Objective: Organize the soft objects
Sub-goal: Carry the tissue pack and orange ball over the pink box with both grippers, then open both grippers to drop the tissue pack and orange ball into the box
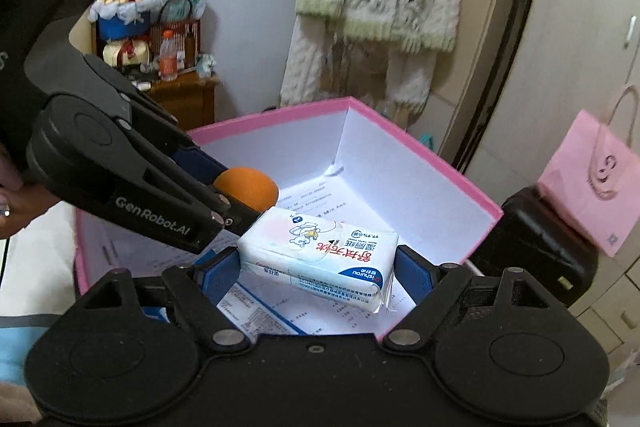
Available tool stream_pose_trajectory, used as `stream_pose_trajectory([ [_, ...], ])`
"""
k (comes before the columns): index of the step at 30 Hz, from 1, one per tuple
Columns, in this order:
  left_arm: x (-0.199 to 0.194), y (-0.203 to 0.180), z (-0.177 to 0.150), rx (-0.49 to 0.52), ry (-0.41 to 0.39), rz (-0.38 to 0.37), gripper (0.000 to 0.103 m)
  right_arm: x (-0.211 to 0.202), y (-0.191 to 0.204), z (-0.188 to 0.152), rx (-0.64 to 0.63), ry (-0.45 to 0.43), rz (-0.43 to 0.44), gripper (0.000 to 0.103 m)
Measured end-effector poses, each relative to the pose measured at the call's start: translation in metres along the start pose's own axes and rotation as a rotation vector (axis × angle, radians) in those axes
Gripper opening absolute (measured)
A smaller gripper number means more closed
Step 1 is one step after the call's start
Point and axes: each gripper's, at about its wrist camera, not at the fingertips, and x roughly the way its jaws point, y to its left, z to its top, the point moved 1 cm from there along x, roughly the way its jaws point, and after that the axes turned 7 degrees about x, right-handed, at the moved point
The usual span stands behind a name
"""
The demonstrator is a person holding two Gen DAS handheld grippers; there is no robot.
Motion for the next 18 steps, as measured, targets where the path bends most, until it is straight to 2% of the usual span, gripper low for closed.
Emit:
stream_pose_trajectory([
  [3,0.009,-0.002,0.001,0.062,0.032,0.035,0.038,0.011,-0.002,0.001,-0.009,0.039,0.021,0.087],
  [6,0.011,-0.003,0.000,0.087,0.054,0.033,0.038,0.016,-0.001,-0.001,-0.026,0.064,0.053,0.087],
  [11,0.014,-0.008,-0.001,0.155,0.046,0.093,0.039,0.032,-0.001,0.004,-0.022,0.101,0.064,0.088],
  [15,0.013,-0.007,-0.006,0.137,0.049,0.085,0.042,0.039,-0.001,0.000,-0.021,0.132,0.063,0.088],
  [16,0.011,-0.007,-0.006,0.137,0.047,0.086,0.043,0.037,0.002,-0.002,-0.032,0.127,0.056,0.089],
  [18,0.006,-0.008,-0.008,0.141,0.035,0.102,0.053,0.035,0.005,-0.004,-0.042,0.121,0.044,0.089],
])
